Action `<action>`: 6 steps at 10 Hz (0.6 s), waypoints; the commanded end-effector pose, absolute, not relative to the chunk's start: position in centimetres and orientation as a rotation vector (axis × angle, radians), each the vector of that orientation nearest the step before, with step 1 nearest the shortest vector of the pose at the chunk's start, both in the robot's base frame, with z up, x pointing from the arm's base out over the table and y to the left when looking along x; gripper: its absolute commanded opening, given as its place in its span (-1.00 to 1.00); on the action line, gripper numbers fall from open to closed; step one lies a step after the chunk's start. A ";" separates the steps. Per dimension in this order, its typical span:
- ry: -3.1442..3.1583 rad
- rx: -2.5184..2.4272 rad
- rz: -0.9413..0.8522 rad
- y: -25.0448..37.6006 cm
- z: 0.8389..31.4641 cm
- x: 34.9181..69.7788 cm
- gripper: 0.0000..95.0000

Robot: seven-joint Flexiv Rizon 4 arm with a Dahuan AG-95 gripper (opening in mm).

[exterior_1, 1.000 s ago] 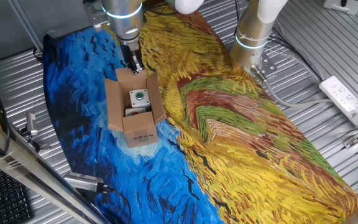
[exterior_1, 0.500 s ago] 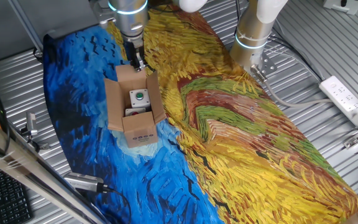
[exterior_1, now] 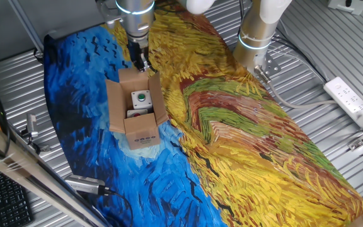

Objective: Open a box

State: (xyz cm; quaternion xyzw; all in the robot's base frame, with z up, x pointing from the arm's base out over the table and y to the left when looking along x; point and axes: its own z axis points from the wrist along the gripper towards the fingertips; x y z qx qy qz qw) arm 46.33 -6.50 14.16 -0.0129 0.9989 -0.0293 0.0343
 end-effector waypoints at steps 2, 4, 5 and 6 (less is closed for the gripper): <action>3.053 -0.031 -0.080 -6.7 13.2 46.6 -1.00; 3.048 -0.020 -0.077 -6.5 12.7 46.8 -1.00; 3.049 -0.013 -0.078 -6.3 12.4 47.0 -1.00; 3.048 -0.009 -0.082 -6.1 12.1 47.3 -1.00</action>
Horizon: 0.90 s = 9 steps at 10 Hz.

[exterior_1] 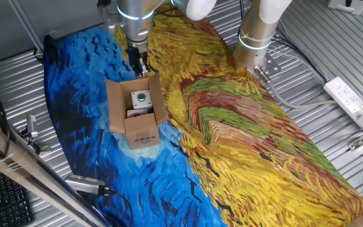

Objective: Open a box

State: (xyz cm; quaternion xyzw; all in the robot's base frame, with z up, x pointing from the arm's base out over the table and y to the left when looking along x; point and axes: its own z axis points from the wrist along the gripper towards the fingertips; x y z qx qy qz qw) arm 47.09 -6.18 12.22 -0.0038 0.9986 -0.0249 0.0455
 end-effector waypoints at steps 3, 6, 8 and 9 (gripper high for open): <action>3.045 -0.007 -0.089 -5.8 11.8 47.6 -1.00; 3.046 -0.015 -0.095 -5.8 11.8 47.6 -1.00; 3.053 -0.035 -0.101 -5.9 12.4 47.4 -1.00; 3.058 -0.046 -0.101 -6.0 13.0 47.2 -1.00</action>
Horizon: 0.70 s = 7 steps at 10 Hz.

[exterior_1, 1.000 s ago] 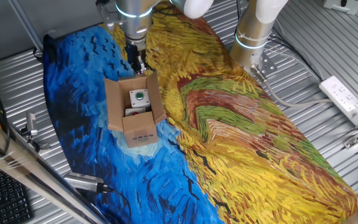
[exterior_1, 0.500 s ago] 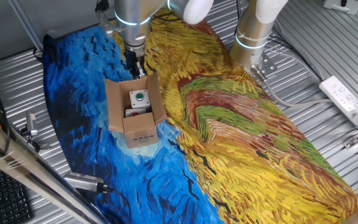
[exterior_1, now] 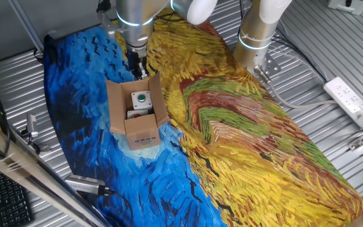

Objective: Open a box

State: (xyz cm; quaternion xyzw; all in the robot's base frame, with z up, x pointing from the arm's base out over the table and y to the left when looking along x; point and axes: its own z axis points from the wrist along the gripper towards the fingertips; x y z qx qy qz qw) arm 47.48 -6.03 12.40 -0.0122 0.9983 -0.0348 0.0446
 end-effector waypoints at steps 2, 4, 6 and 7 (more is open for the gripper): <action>3.087 -0.075 -0.098 -5.9 15.6 47.0 -1.00; 3.115 -0.058 -0.094 -5.0 17.8 47.2 -1.00; 3.140 -0.021 -0.083 -4.2 19.2 48.2 -1.00; 3.146 -0.005 -0.081 -3.8 19.4 48.8 -1.00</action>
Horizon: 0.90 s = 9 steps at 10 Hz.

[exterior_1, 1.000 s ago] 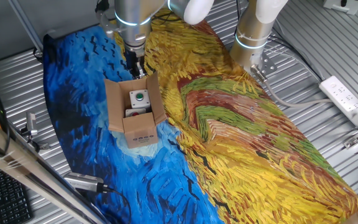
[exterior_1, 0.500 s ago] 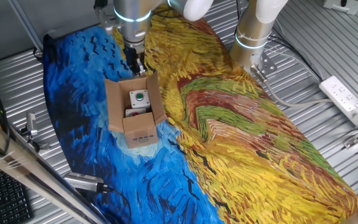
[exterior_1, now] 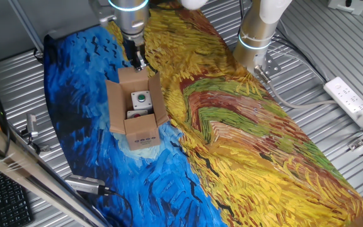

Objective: Open a box

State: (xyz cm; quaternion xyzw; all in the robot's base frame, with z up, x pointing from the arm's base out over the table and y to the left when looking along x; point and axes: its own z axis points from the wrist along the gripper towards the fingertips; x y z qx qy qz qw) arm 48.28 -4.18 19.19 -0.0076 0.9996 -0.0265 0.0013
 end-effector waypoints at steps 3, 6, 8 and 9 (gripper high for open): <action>3.150 0.049 -0.082 -1.8 18.6 50.5 -1.00; 3.148 0.077 -0.085 1.7 16.6 52.1 -1.00; 3.146 0.076 -0.089 2.9 15.9 52.3 -1.00; 3.143 0.062 -0.082 3.5 15.0 52.5 -1.00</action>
